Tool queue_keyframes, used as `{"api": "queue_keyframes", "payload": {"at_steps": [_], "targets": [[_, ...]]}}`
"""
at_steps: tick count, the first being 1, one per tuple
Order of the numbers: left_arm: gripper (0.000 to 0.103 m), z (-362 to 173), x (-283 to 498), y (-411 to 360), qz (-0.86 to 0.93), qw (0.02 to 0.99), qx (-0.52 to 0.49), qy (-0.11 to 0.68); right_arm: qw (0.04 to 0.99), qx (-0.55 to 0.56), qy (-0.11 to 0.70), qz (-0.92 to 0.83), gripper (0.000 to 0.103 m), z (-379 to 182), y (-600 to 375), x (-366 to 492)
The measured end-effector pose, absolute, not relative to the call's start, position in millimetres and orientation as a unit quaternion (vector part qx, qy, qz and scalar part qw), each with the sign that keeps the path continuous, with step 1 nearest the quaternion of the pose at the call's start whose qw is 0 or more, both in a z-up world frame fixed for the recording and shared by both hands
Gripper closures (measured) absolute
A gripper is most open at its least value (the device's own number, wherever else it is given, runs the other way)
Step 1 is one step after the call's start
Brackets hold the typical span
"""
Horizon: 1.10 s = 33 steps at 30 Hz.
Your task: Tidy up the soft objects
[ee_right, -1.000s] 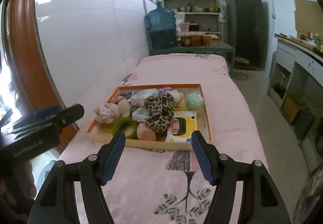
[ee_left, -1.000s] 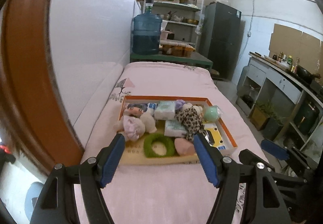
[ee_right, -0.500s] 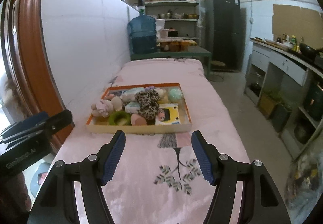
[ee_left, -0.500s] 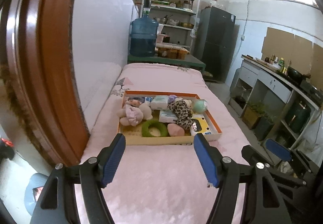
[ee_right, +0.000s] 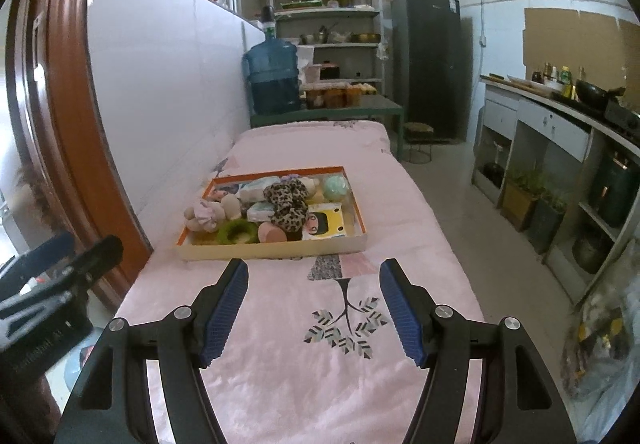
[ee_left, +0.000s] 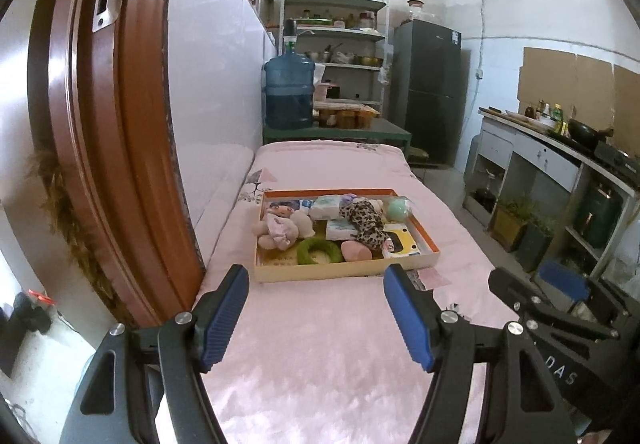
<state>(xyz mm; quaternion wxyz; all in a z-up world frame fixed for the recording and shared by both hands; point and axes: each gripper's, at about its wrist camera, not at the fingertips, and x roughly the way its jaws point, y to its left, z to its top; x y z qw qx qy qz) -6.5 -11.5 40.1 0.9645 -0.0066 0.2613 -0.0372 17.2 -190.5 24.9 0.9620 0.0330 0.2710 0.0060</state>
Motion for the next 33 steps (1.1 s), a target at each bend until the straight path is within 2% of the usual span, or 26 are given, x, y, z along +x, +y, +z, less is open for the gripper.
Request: {"api": "queue_keyframes", "payload": {"at_steps": [9,33], "targets": [[0.037,37,-21,-17,-0.004,0.968,0.006,0.251,0.969,0.016,0.248,0.009,0.033,35,-181,-5],[0.037,34,-23,-14,-0.001,0.967,-0.001,0.254,0.964,0.034,0.262,0.02,0.033,28,-189,-5]]}}
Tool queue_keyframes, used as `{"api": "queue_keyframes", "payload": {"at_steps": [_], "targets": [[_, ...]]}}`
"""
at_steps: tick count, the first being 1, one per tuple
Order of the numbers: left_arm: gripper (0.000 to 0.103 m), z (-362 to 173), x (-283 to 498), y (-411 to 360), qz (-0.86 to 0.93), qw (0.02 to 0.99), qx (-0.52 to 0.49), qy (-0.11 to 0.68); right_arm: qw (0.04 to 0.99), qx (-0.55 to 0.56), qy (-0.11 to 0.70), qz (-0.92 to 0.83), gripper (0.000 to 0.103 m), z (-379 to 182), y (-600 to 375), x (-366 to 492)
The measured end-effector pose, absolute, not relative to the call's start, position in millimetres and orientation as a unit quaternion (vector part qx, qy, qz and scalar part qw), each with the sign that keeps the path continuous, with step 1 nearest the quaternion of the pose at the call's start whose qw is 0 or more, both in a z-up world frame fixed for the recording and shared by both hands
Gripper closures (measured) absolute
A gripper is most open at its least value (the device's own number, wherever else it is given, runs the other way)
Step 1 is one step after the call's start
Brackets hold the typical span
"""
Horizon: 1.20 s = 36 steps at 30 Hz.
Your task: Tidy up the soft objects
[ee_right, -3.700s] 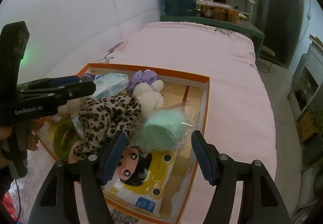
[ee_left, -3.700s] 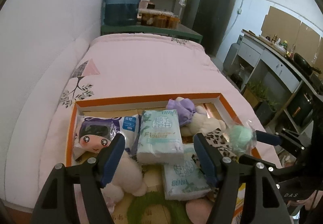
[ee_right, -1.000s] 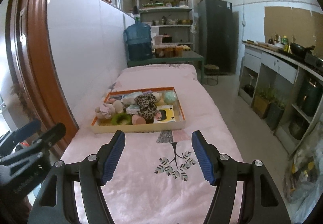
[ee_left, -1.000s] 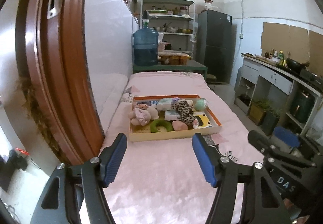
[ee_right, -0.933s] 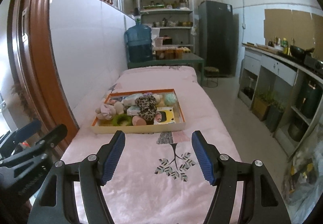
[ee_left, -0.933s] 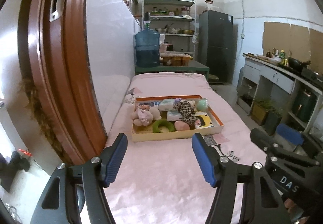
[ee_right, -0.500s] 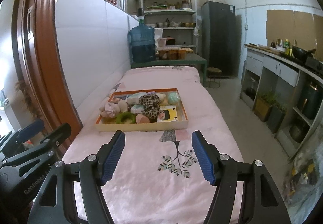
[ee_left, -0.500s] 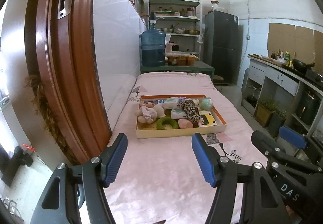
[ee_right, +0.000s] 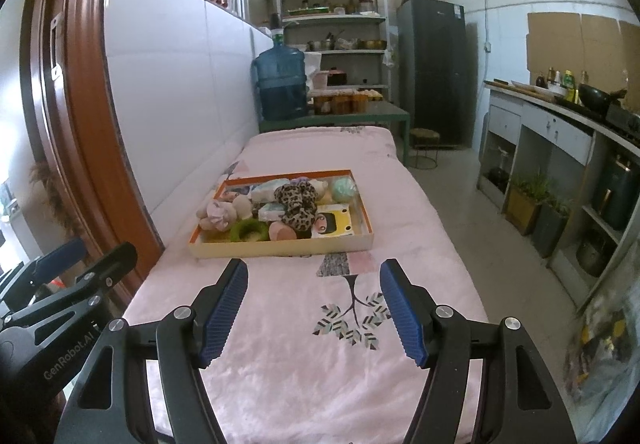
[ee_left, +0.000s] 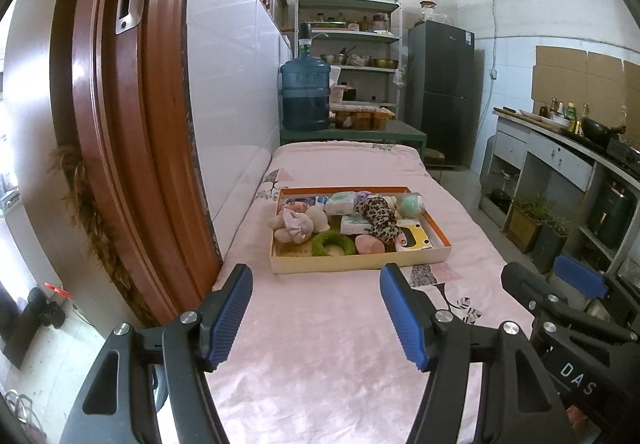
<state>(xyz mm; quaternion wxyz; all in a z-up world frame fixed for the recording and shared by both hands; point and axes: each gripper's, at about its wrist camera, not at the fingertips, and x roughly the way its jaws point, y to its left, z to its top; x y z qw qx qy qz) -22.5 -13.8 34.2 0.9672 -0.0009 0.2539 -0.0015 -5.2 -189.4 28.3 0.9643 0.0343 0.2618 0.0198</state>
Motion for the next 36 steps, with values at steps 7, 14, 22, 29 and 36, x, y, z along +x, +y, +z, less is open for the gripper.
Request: {"api": "queue_keyframes", "payload": {"at_steps": [7,14,22,29,36], "targets": [[0.037,32.5,-21.7,-12.8,-0.001,0.967,0.0,0.254,0.964,0.034,0.263,0.02,0.033,27.0,-187.3,-4.2],[0.037,32.5,-21.8,-12.7,-0.002,0.967,0.0,0.255,0.964,0.034,0.264,0.021,0.033,26.8,-187.3,-5.0],[0.037,28.4,-21.2,-11.7,-0.002,0.966,-0.002,0.257,0.963,0.035,0.267,0.021,0.033,22.2,-186.4,-5.4],[0.037,28.1,-21.0,-11.1,-0.002,0.966,-0.002,0.258,0.962,0.035,0.268,0.021,0.033,21.1,-185.9,-4.9],[0.037,27.8,-20.9,-10.6,-0.003,0.966,-0.003,0.259,0.962,0.035,0.269,0.022,0.033,19.9,-184.6,-3.8]]}}
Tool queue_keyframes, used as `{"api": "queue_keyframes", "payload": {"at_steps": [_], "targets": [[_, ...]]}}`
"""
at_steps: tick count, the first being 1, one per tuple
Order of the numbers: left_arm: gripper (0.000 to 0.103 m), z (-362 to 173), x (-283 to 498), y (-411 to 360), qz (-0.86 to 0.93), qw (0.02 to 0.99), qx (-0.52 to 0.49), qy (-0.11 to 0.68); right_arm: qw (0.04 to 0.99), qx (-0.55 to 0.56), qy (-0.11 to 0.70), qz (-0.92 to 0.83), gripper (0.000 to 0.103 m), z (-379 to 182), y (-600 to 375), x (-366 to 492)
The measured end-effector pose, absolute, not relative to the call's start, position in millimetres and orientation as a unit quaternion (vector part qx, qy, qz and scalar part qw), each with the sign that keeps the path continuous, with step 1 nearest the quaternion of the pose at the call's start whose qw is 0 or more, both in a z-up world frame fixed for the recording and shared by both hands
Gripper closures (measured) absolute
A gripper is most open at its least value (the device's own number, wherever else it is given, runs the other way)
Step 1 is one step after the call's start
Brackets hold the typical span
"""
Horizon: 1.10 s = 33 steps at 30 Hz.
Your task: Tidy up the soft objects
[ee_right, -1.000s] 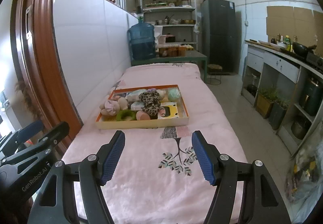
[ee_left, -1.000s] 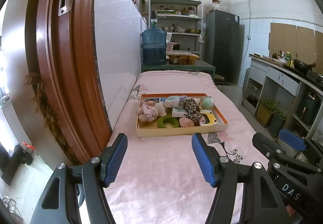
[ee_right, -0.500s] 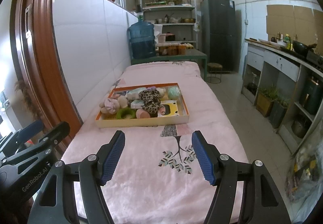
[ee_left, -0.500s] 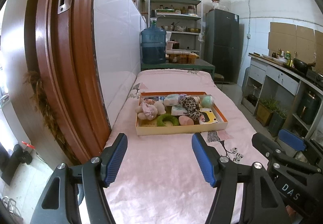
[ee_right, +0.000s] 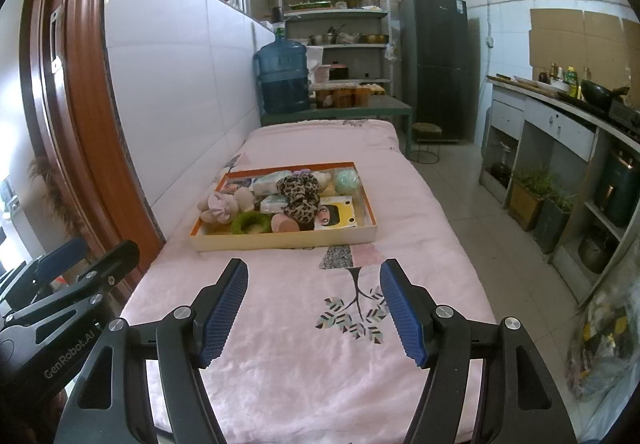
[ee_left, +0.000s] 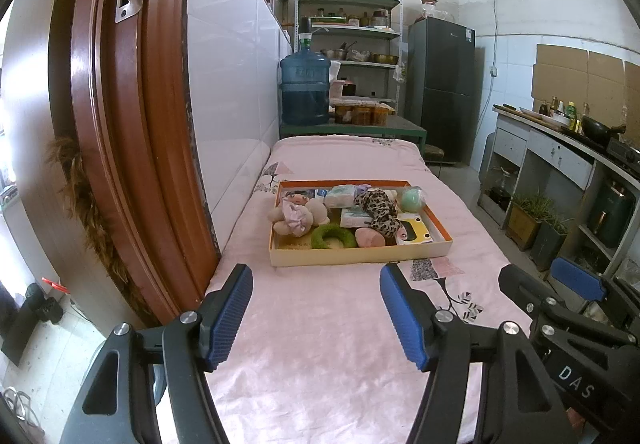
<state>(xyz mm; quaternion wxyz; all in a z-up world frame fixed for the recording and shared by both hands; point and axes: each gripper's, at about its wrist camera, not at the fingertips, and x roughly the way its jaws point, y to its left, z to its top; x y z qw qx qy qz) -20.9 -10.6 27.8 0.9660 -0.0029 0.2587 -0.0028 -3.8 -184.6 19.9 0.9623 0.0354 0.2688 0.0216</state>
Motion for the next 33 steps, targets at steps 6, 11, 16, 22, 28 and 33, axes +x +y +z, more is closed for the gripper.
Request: {"api": "queue_keyframes", "payload": {"at_steps": [6,11,16,22,28,33], "targets": [[0.037,28.1,-20.6,-10.1,-0.003,0.966,-0.003,0.258,0.962,0.035,0.271,0.022,0.033,17.6,-182.8,-3.7],[0.037,28.8,-19.9,-10.2,-0.002,0.966,-0.003,0.258,0.962,0.034,0.27,0.022,0.033,17.2,-182.7,-4.2],[0.037,28.9,-19.7,-9.8,-0.002,0.966,-0.002,0.258,0.962,0.034,0.271,0.022,0.033,16.3,-181.9,-3.8],[0.037,27.6,-17.7,-9.8,-0.002,0.966,-0.003,0.259,0.962,0.034,0.271,0.023,0.033,17.5,-181.8,-3.1],[0.037,28.0,-17.8,-9.5,-0.003,0.966,-0.004,0.259,0.962,0.034,0.271,0.023,0.033,15.6,-181.0,-3.5],[0.037,25.4,-18.1,-8.7,-0.002,0.966,-0.004,0.26,0.962,0.034,0.271,0.023,0.033,16.1,-180.7,-2.6]]}}
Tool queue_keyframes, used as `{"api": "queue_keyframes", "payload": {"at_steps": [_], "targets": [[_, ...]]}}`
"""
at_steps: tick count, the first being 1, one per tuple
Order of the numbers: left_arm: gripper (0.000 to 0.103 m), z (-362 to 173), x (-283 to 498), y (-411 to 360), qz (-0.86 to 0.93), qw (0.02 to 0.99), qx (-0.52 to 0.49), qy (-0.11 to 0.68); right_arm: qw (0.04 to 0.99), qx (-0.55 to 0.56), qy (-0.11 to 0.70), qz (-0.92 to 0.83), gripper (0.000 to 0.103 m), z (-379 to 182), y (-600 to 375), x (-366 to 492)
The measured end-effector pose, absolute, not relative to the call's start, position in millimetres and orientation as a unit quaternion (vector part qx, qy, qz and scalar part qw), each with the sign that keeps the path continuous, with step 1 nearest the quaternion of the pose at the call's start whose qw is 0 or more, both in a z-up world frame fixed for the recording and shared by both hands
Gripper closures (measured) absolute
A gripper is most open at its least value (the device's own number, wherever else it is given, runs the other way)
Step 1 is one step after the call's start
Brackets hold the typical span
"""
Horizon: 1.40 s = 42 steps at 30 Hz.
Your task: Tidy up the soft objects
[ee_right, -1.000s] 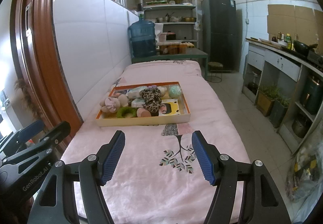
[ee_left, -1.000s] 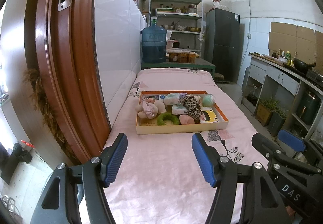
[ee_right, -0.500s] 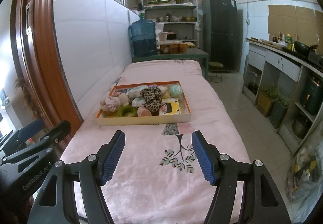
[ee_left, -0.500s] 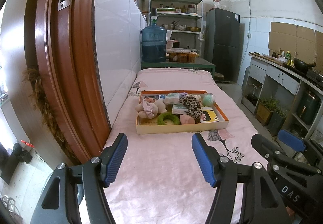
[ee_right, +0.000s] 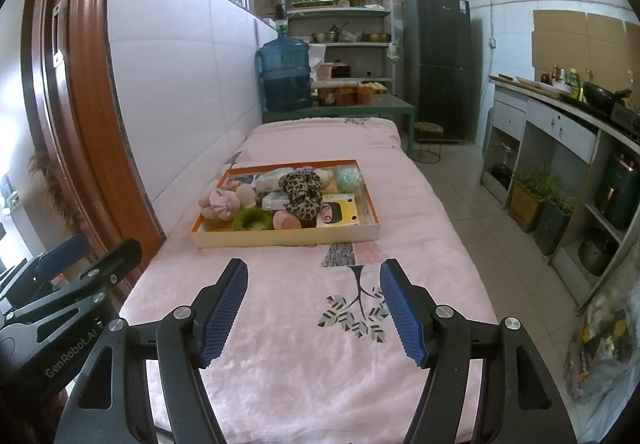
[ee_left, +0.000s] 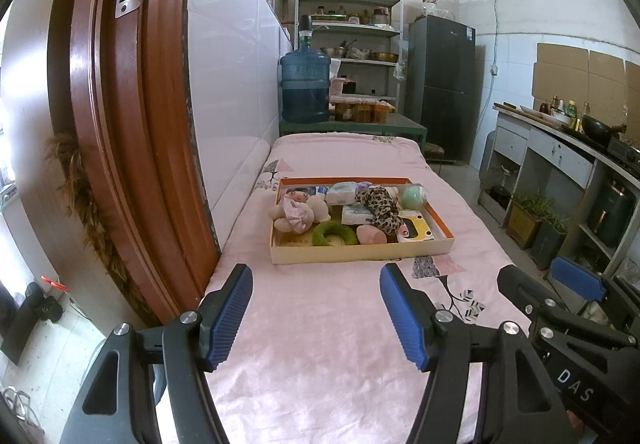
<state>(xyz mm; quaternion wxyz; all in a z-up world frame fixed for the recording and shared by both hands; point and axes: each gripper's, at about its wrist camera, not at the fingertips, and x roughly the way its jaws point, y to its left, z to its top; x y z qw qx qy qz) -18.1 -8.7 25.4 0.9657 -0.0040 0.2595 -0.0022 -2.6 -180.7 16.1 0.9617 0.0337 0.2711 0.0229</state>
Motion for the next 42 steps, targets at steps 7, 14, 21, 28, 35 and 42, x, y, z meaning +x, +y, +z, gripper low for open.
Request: {"api": "queue_keyframes", "payload": {"at_steps": [7,14,21,28,35,42], "targets": [[0.037,26.2,-17.5,-8.4,-0.003,0.966,-0.004,0.26,0.961,0.034,0.273,0.024,0.033,14.1,-180.1,-3.5],[0.037,26.7,-17.3,-8.3,-0.003,0.966,-0.004,0.26,0.961,0.034,0.273,0.024,0.033,14.3,-179.7,-3.0],[0.037,26.2,-17.3,-7.8,-0.003,0.965,-0.004,0.261,0.961,0.033,0.273,0.025,0.033,14.4,-179.5,-3.1],[0.037,27.1,-16.9,-7.5,-0.003,0.965,-0.004,0.261,0.961,0.032,0.274,0.026,0.033,9.7,-177.8,-3.7],[0.037,26.9,-17.0,-7.2,-0.003,0.965,-0.004,0.261,0.961,0.032,0.274,0.026,0.033,9.0,-176.4,-3.2],[0.037,27.7,-16.6,-7.3,-0.003,0.965,-0.005,0.262,0.96,0.032,0.276,0.027,0.033,7.4,-175.1,-2.3]]}}
